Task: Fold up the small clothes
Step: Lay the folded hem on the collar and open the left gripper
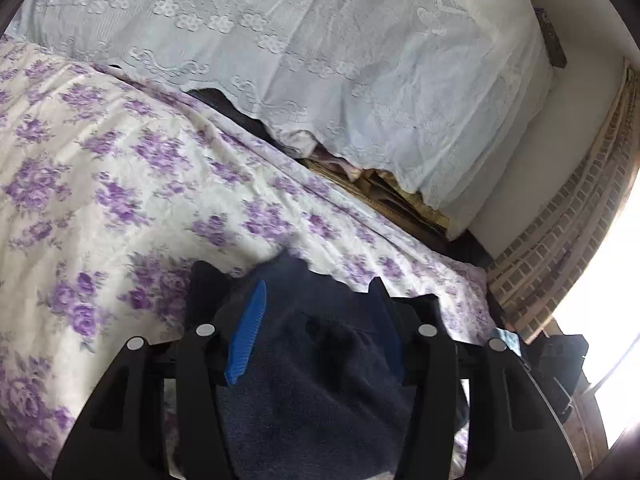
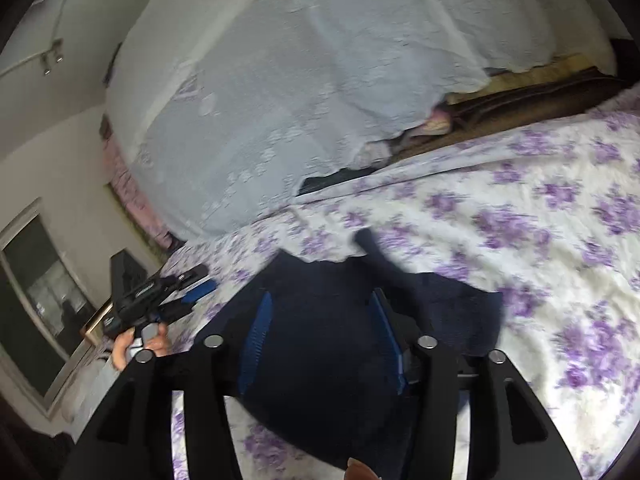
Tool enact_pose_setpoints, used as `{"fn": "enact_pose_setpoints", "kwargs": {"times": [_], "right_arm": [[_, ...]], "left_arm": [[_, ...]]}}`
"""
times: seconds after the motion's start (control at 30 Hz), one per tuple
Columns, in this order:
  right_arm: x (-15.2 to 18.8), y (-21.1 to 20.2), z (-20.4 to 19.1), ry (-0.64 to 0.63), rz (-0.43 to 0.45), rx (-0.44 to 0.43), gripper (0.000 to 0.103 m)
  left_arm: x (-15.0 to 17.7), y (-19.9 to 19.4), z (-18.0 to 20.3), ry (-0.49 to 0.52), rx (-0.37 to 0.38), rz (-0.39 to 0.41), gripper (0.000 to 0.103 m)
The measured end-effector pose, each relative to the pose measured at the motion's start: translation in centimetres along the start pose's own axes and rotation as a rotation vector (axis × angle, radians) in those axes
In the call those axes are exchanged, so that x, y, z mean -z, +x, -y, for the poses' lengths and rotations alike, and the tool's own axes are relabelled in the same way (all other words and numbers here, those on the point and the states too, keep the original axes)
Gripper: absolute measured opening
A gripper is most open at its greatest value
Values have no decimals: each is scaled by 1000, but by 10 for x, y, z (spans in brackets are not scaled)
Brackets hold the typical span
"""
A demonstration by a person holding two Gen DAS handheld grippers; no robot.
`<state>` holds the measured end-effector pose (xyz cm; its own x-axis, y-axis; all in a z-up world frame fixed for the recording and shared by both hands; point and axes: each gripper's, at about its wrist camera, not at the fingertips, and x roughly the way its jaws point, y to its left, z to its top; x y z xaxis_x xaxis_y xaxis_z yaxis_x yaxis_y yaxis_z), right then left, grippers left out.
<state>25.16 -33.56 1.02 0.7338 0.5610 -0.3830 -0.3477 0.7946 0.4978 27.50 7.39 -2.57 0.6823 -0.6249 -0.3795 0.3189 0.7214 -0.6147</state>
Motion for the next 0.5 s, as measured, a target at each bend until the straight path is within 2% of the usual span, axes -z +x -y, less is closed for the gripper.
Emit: {"fn": "enact_pose_setpoints", "kwargs": {"times": [0.07, 0.17, 0.23, 0.3, 0.37, 0.4, 0.43, 0.47, 0.5], "right_arm": [[-3, 17, -7, 8, -35, -27, 57], [-13, 42, -12, 34, -64, -33, 57], [-23, 64, -4, 109, -71, -59, 57], [-29, 84, 15, 213, -68, -55, 57], [-30, 92, 39, 263, -47, 21, 57], [-28, 92, 58, 297, -31, 102, 57], [-24, 89, 77, 338, -21, 184, 57], [-19, 82, 102, 422, -15, 230, 57], [-16, 74, 119, 499, -2, 235, 57]], "left_arm": [[2, 14, 10, 28, 23, -56, 52], [6, 49, 26, 84, -14, -153, 52], [3, 72, 27, 94, -55, -186, 52], [-3, 89, 19, 52, -73, -207, 53], [-8, 103, -4, -24, -127, -212, 53], [-8, 105, -13, -45, -139, -211, 52], [-7, 108, -27, -82, -130, -207, 50], [-5, 107, -35, -103, -104, -193, 49], [-4, 103, -41, -115, -71, -171, 49]]}}
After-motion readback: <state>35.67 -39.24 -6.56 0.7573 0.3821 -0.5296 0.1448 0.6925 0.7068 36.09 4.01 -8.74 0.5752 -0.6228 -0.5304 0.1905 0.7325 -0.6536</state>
